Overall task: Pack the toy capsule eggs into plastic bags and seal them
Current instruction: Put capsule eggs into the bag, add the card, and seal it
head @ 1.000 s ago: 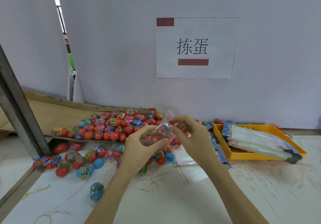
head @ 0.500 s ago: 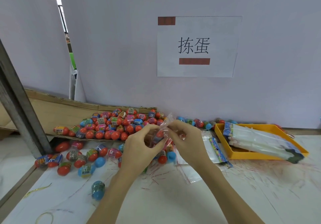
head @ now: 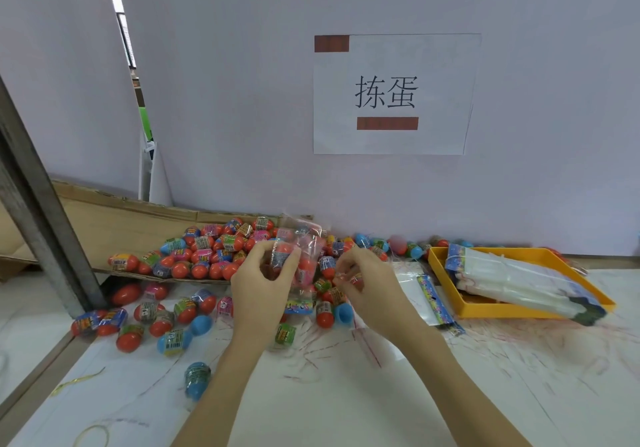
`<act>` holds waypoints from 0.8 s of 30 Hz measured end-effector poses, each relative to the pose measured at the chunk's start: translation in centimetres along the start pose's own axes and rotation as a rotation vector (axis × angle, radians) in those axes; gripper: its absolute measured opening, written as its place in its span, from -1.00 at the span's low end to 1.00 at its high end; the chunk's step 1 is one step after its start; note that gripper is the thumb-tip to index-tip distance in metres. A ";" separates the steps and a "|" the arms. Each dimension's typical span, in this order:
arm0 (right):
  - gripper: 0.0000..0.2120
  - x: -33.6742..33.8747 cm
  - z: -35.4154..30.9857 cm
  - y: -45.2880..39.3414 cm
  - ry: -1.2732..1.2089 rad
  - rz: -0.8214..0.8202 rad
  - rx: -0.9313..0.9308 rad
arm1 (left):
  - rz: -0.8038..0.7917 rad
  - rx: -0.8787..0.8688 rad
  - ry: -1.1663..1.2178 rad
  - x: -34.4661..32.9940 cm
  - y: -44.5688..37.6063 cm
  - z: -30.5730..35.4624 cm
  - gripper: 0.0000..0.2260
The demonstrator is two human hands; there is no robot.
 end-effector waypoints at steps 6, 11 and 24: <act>-0.78 -1.9 0.1 0.2 0.166 -0.244 -0.046 | -0.038 0.073 0.117 -0.2 -0.2 -0.6 -0.88; -0.75 -2.3 0.6 0.4 0.140 -0.241 -0.093 | -0.053 0.062 0.147 -0.5 -0.3 -0.4 -0.79; -0.73 3.2 1.6 -0.1 -0.290 0.232 -0.114 | -0.159 -0.038 0.016 -1.6 0.4 0.7 -0.72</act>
Point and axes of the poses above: each hand's wrist, its own y-axis away from the middle knuckle, its own x-axis out of the back of the hand, z = x × y, the point moved 9 cm from there along -y, towards the middle knuckle, and after that the axes turned 8 degrees about -y, right-handed, at the moved point
